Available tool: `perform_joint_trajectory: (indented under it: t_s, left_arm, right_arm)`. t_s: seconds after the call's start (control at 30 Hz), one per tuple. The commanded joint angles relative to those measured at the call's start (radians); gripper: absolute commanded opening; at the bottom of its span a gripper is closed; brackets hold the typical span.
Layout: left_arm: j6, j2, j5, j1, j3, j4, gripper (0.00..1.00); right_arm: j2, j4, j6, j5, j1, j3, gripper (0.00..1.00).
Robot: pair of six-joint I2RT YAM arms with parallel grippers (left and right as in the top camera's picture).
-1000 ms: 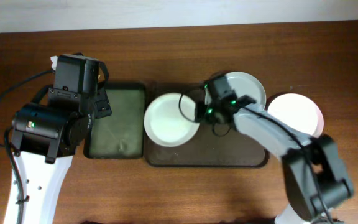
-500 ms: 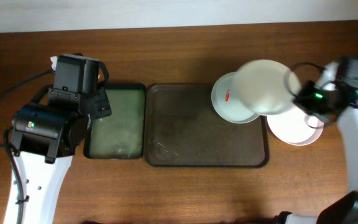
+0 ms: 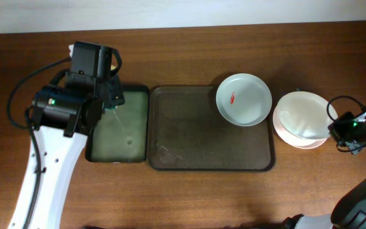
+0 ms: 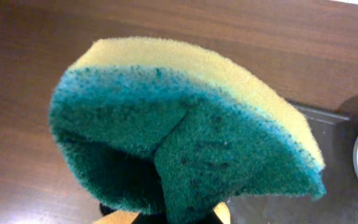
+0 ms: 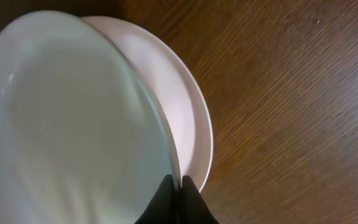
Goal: Clean dirty plates on tray and stack at the side
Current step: 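Move right gripper to the red-smeared plate and drag it onto the tray center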
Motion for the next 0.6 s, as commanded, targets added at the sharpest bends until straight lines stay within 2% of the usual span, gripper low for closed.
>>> perform_joint_trajectory:
  t_s: [0.0, 0.17, 0.23, 0.3, 0.37, 0.57]
  left_arm:
    - [0.029, 0.057, 0.010, 0.004, 0.003, 0.018, 0.00]
    - [0.095, 0.122, 0.045, 0.004, 0.003, 0.025, 0.00]
    - [0.098, 0.132, 0.050, 0.004, 0.003, 0.027, 0.00]
    - [0.103, 0.137, 0.060, 0.004, 0.003, 0.029, 0.00]
    - [0.103, 0.137, 0.060, 0.004, 0.003, 0.029, 0.00]
    - [0.103, 0.137, 0.060, 0.004, 0.003, 0.028, 0.00]
  right_arm:
    - [0.030, 0.012, -0.007, 0.021, 0.000, -0.011, 0.04]
    - [0.055, 0.019, -0.007, 0.020, 0.000, -0.011, 0.12]
    - [0.056, 0.018, -0.007, 0.019, 0.003, -0.011, 0.18]
    - [0.056, 0.018, -0.007, 0.015, 0.024, -0.011, 0.30]
    - [0.056, 0.018, -0.008, 0.009, 0.052, -0.008, 0.34]
    - [0.056, -0.013, -0.174, -0.021, 0.240, 0.077, 0.54]
